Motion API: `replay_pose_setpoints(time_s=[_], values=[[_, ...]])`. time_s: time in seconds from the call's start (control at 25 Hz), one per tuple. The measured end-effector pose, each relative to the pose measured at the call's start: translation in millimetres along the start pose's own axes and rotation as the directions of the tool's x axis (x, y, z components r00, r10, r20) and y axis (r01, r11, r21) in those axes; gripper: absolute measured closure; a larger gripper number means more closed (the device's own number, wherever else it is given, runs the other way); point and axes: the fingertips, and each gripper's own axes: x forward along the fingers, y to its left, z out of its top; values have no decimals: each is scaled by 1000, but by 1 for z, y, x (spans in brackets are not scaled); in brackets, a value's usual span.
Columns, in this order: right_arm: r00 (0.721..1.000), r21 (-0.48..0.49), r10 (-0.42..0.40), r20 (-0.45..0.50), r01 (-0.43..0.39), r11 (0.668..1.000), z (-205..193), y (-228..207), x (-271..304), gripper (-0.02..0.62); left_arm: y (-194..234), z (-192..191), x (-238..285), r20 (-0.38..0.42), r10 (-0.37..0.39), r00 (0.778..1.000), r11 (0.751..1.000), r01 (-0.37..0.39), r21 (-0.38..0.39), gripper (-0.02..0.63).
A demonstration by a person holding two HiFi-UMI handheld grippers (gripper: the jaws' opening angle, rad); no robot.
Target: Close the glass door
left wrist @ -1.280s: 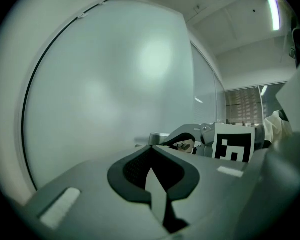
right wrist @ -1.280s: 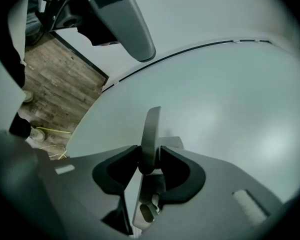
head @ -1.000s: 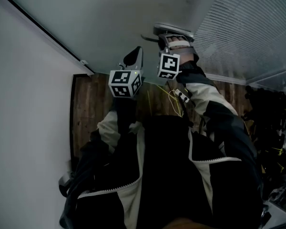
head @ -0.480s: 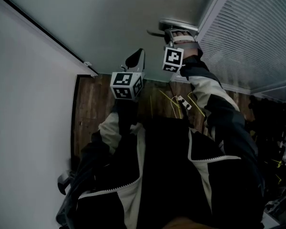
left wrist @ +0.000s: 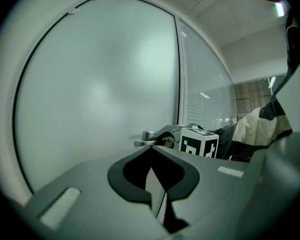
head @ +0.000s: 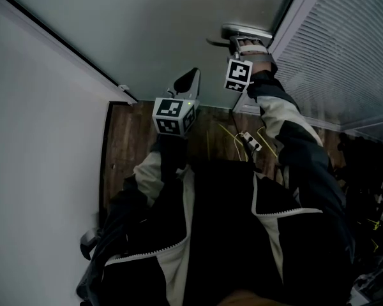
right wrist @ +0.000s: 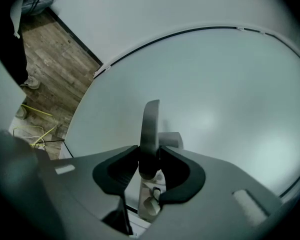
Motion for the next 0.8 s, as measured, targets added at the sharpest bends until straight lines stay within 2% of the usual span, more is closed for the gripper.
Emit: replay_pose_setpoints(time_s=[0.8], values=[[1000,9,11,-21,-11,1000,2,-4,16,466,11,-7,-13,-9,39,999,999,-39,-9,603]])
